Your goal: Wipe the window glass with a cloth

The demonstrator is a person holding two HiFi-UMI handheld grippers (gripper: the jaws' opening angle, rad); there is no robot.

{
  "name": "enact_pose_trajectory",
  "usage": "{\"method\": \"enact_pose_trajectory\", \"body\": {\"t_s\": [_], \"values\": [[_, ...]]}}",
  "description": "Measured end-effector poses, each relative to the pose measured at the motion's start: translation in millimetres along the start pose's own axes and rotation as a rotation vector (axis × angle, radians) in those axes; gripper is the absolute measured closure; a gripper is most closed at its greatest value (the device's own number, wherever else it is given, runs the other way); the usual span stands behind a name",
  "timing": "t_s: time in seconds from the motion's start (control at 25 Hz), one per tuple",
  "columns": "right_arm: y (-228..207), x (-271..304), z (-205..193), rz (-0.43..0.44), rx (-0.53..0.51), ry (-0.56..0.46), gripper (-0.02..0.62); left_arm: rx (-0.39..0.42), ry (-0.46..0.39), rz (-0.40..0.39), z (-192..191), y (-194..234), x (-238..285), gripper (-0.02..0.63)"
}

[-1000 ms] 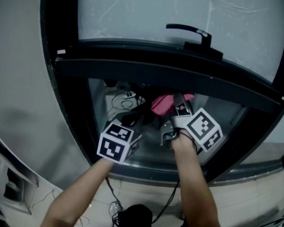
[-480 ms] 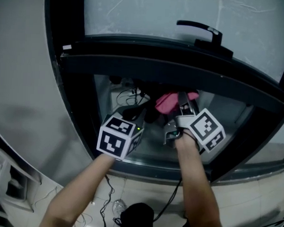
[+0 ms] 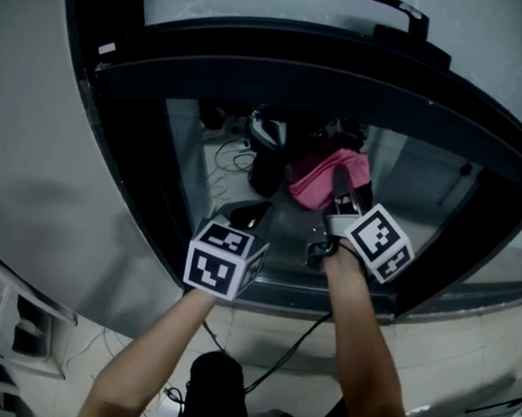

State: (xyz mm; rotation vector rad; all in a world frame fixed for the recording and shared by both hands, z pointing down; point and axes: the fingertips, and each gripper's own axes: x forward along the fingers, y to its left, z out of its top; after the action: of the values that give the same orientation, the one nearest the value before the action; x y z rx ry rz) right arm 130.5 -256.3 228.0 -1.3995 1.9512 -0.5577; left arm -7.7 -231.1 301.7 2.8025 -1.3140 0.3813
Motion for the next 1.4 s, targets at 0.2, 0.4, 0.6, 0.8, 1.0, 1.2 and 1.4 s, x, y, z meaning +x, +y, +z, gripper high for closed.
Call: {"method": "enact_pose_trajectory", "body": {"t_s": [0.2, 0.4, 0.6, 0.8, 1.0, 1.2, 1.4], "values": [[-28, -12, -27, -0.046, 0.038, 0.013, 0.534, -0.036, 0.037, -0.007, -38, -5, 7, 0.606], [-54, -21, -46, -0.066, 0.015, 0.017, 0.532, -0.075, 0.07, -0.011, -77, -8, 17, 0.606], [-53, 1, -38, -0.106, -0.004, 0.073, 0.532, -0.155, 0.107, -0.018, -66, -1, 31, 0.606], [-67, 9, -48, -0.154, 0.016, 0.113, 0.534, -0.202, 0.131, -0.032, -65, 0, 43, 0.606], [-92, 5, -64, -0.201, 0.026, 0.162, 0.534, -0.23, 0.155, -0.042, -72, -5, 52, 0.606], [-104, 21, -72, -0.251, 0.011, 0.207, 0.534, -0.279, 0.187, -0.05, -74, 3, 63, 0.606], [-117, 21, -80, -0.278, 0.02, 0.223, 0.534, -0.331, 0.214, -0.06, -86, 1, 67, 0.606]]}}
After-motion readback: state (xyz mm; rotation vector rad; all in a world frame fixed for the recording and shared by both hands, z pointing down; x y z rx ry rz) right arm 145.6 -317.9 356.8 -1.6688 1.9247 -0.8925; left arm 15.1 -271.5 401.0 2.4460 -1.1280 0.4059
